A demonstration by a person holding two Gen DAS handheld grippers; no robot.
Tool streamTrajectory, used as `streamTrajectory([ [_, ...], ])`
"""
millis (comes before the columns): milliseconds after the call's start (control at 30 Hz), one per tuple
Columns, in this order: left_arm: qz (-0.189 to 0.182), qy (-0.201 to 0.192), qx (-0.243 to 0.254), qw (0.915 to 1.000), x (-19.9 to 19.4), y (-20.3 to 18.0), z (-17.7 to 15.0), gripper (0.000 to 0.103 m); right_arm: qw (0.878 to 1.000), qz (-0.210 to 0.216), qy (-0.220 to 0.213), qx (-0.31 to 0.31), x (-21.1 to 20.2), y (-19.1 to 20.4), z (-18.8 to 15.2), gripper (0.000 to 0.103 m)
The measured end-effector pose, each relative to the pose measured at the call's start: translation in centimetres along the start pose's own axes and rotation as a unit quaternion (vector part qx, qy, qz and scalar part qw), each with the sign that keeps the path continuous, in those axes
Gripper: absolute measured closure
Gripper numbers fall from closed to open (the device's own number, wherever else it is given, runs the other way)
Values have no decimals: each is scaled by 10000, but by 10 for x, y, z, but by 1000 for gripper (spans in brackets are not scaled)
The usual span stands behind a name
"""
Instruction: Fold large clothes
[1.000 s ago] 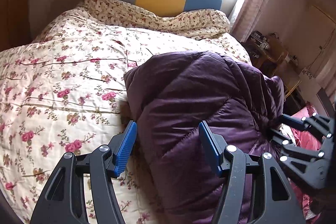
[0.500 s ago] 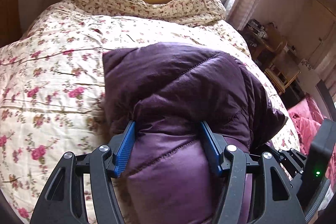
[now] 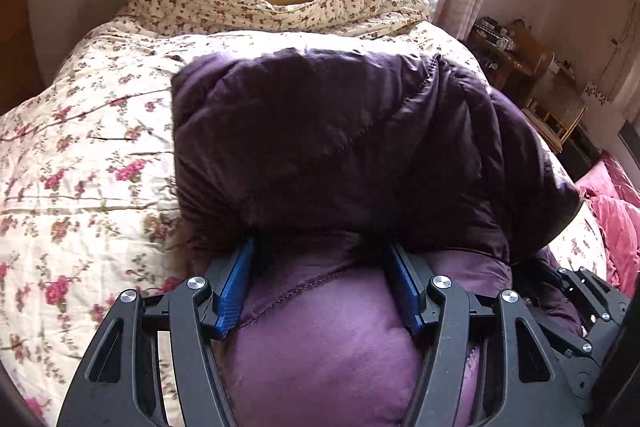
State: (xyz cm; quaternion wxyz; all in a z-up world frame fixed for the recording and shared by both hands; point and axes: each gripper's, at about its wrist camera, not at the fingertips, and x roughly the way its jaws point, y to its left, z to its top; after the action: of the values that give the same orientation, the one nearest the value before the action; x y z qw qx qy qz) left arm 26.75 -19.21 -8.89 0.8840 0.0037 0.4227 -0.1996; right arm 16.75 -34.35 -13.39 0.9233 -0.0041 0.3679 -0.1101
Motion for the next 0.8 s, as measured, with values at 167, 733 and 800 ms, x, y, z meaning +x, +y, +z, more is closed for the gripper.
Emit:
streamTrajectory([
  [167,-35,-180,-82,9998,-30,2,2,32,10000,59,-16,76,-8,-1,5,68],
  [733,-592,-53,-302,9978,-70,14,-39,10,9986,85,63,511,-53,-35,-8,24],
  [800,-797,38,-382,9961,-68,18,-46,10,9978,175,143,619,-52,-39,-12,24],
])
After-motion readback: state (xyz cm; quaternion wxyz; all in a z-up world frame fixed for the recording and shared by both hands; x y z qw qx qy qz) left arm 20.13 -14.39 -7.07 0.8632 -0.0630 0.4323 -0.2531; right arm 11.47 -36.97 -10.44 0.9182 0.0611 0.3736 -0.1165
